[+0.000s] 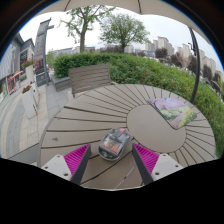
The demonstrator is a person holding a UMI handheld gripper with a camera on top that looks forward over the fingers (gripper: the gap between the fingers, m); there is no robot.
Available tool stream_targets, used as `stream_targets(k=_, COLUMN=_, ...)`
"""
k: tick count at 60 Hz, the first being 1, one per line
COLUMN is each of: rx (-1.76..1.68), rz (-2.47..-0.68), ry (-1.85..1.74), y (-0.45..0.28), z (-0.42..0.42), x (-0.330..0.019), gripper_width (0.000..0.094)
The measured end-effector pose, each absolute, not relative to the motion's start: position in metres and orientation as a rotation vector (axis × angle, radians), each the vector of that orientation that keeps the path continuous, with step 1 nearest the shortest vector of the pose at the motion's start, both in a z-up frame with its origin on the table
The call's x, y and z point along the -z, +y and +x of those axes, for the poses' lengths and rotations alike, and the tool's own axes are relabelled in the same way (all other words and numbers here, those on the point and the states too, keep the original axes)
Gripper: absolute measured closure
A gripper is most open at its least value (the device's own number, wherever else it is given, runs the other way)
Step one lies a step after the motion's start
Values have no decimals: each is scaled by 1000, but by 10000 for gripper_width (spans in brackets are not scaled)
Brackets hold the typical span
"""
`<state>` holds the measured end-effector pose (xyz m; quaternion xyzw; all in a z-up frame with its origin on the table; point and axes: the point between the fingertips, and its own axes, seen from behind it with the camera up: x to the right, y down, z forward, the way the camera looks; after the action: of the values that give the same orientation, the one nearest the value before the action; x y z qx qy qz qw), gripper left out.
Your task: Arrange mouse
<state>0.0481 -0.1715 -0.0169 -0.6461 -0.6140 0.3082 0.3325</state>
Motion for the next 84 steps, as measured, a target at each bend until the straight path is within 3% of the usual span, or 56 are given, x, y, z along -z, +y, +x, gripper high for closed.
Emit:
stream_targets(k=23, rx=-827, rz=-1658, ry=-1641, y=-192, z=11, x=19, gripper_width=108)
stream_targets(k=27, rx=-831, rz=-1655, ry=-1647, y=-194, z=8, x=18, gripper_width=198)
stream_targets(k=33, rx=-808, rz=-1667, ry=-1629, y=-188, z=5, x=18, gripper_width=462)
stream_targets(k=44, rx=-793, rz=-1716, ry=-1679, y=-191, z=7, x=15, gripper_width=526)
stream_targets(k=47, rx=-819, rz=-1738, ry=-1660, y=-189, z=1, x=0, gripper_width=526)
stream_targets(k=59, rx=-949, rz=-1644, ry=-1501, y=-97, z=-62, x=-136, gripper_width=526)
stream_targets(k=65, rx=-894, rz=-1596, ry=-1452, y=-12, z=-105, x=-162, gripper_width=527)
stream_targets(k=70, rx=-832, rz=-1588, ry=-1477, y=55, z=-137, x=-139, gripper_width=526)
stream_targets(k=84, rx=-740, rz=-1711, ry=-1591, y=158, z=-144, x=-10, gripper_width=521)
